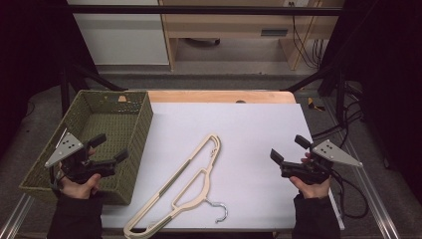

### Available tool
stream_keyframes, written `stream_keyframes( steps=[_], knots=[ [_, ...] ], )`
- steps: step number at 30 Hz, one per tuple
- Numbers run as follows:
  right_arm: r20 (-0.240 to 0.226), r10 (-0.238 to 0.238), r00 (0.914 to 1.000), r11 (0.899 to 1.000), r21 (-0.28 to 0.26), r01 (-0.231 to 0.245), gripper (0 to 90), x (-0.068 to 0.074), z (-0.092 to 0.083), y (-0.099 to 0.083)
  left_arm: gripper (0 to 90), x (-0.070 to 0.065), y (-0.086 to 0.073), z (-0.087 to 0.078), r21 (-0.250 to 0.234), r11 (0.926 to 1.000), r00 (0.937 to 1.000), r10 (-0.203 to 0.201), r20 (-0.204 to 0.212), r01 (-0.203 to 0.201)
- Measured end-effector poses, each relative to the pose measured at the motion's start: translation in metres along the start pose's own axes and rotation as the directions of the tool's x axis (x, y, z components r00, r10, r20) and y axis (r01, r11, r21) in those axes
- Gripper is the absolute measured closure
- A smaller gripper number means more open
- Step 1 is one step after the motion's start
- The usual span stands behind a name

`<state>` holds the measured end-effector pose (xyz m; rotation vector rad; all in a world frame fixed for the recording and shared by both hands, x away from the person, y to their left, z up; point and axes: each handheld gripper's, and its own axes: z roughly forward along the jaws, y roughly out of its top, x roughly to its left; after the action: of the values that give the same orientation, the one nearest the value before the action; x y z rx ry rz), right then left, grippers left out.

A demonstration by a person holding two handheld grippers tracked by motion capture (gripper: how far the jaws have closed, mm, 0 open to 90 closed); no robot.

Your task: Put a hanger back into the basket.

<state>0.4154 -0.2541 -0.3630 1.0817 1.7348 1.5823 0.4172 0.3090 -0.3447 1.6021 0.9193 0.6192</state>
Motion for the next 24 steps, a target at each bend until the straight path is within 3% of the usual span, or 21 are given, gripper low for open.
stream_keyframes(
  steps=[3,7,12,16,24],
  knots=[
    [-0.002,0.001,1.0,1.0,0.009,-0.001,3.4,0.003,0.0,0.001,4.6,0.0,0.0,-0.001,-0.001,1.0,1.0,0.001,-0.002,-0.001],
    [-0.04,-0.011,0.9992,0.999,0.03,0.012,6.6,0.011,0.003,0.003,4.8,0.0,0.0,-0.004,-0.006,1.0,1.0,0.006,0.002,-0.006],
    [-0.067,-0.036,0.9971,0.998,0.048,0.039,8.9,0.026,0.009,0.006,4.8,-0.001,0.001,-0.006,-0.02,0.9998,1.0,0.006,0.001,-0.006],
    [-0.098,-0.046,0.9941,0.996,0.068,0.053,12.3,0.04,0.014,0.006,4.8,0.0,-0.001,-0.004,-0.003,0.9999,0.9999,0.011,-0.002,-0.011],
    [-0.185,-0.071,0.9801,0.981,0.166,0.102,22.0,0.077,0.035,-0.007,4.7,-0.002,-0.003,0.001,0.014,0.9998,0.9999,0.015,-0.003,-0.015]
  ],
)
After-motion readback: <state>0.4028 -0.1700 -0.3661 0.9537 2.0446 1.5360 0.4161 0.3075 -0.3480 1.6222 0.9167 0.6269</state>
